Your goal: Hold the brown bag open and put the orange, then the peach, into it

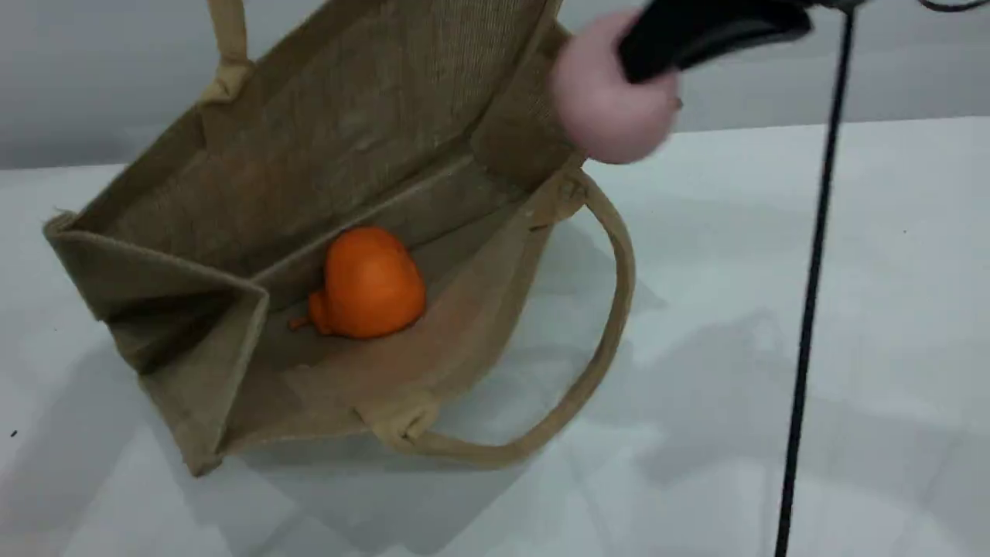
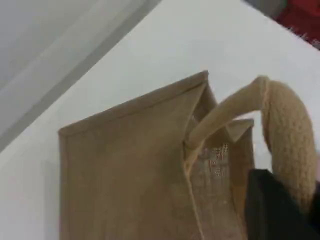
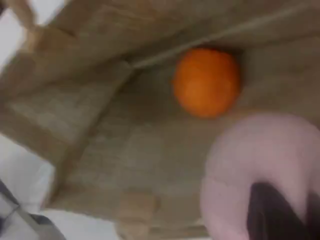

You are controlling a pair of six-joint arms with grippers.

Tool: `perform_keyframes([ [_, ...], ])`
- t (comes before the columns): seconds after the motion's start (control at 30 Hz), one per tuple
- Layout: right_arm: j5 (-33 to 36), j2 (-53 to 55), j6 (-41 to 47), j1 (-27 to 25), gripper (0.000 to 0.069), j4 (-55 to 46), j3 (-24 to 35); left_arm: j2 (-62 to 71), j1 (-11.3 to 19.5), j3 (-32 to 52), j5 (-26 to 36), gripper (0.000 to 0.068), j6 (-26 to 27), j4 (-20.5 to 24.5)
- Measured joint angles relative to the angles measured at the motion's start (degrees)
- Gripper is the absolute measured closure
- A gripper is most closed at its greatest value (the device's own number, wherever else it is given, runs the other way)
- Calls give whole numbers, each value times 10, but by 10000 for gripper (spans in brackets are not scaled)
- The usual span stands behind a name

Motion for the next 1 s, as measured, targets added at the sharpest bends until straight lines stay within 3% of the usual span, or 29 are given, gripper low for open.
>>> perform_keyframes([
  [0.23, -82, 13, -48, 92, 678, 83, 0, 0, -28, 0, 0, 600, 1, 4],
  [0.4, -130, 42, -81, 133, 678, 134, 0, 0, -29, 0, -1, 600, 2, 11],
  [0.57, -135, 91, -115, 137, 678, 193, -1, 0, -29, 0, 0, 600, 2, 11],
  [1.0, -120, 168, -304, 137, 673, 399, -1, 0, -29, 0, 0, 600, 2, 11],
])
